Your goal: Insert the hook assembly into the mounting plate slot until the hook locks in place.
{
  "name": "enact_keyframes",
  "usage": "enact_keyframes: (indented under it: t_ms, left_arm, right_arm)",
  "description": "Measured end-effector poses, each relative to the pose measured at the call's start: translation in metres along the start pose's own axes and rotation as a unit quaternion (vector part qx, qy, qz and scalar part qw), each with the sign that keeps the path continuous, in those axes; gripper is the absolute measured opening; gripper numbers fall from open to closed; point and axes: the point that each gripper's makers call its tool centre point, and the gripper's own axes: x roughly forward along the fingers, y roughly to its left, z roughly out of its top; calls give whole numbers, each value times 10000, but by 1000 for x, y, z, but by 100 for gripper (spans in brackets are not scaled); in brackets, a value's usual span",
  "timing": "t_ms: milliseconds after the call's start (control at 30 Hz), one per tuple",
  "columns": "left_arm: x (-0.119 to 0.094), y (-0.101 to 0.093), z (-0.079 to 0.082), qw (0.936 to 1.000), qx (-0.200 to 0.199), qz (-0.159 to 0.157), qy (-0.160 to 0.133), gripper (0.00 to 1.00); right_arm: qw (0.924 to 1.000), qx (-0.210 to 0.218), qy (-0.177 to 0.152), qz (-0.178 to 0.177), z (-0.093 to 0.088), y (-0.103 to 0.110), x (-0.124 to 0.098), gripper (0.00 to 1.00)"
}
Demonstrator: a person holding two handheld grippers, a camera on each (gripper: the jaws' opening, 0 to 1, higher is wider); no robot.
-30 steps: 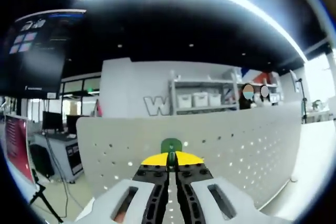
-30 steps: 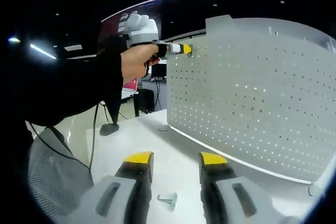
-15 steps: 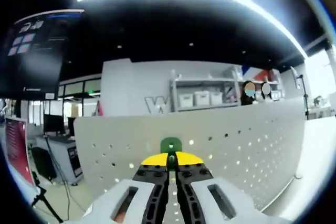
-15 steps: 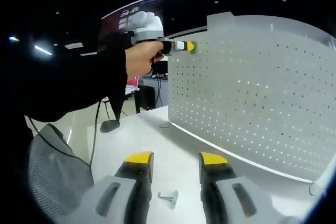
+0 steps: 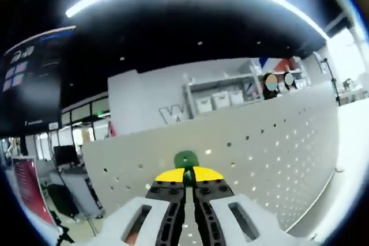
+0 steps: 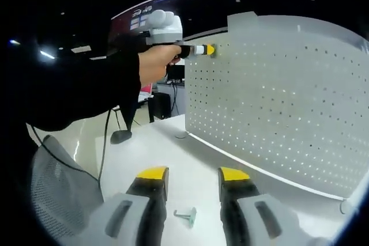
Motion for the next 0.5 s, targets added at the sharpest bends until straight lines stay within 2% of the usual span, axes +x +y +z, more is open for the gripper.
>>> enact_keyframes:
  t_ms: [100,200,267,500]
  left_arm:
    - [0,-1,1,9999,156,34,11,3]
    - [1,-1,-1,9980,606,79,145,3]
    - [1,-1,-1,9986,514,76,114,3]
    - [-1,1,-1,9996,-272,-77,26,5]
  right_arm:
    - [10000,-9,17,11,-1,1,0,32]
    - [10000,-2,17,15,-1,1,0,32]
    - [10000,-4,32,15,-2,1,0,32]
    - [10000,-21,17,1,0,0,0,32]
